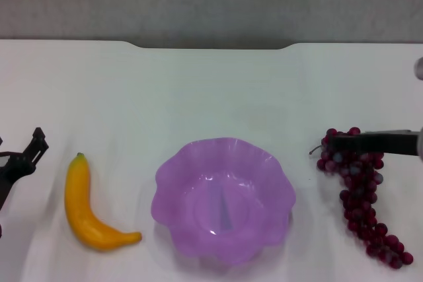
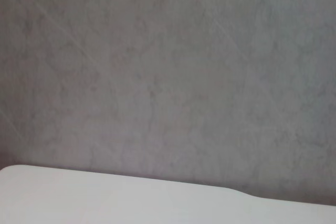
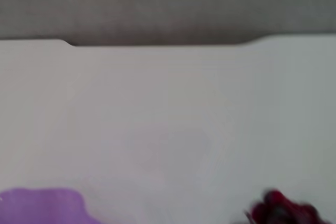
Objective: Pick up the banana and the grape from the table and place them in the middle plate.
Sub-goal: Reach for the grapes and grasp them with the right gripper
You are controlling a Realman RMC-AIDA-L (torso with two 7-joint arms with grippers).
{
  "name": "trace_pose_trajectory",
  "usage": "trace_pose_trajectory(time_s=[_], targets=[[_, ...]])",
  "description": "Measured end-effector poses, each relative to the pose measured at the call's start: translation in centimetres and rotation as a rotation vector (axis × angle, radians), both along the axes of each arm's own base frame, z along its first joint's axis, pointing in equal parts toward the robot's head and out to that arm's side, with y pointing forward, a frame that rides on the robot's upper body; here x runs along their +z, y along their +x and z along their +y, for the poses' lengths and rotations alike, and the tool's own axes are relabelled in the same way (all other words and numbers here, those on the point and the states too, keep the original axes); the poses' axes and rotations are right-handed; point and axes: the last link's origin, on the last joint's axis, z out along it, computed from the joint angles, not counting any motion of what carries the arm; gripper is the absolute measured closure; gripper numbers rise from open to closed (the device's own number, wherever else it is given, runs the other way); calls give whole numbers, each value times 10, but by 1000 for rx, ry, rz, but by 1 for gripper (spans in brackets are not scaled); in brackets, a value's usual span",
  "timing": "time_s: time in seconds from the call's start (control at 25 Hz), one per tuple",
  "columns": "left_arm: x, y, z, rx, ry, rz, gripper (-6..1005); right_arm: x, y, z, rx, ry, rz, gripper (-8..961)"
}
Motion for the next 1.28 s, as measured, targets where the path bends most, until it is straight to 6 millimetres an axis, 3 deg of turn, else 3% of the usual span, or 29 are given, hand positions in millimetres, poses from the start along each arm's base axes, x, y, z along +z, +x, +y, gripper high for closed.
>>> trace_pose_trajectory(time_s=[0.24, 0.72, 1.28], targets=[[3, -2, 1, 12, 18, -1, 108, 10, 26, 5, -161, -24, -82, 151], [2, 1, 2, 5, 17, 11, 109, -22, 36, 8, -172, -78, -107, 176], [1, 2, 2, 2, 15, 9, 108, -39, 52, 10, -215, -103, -125, 204]])
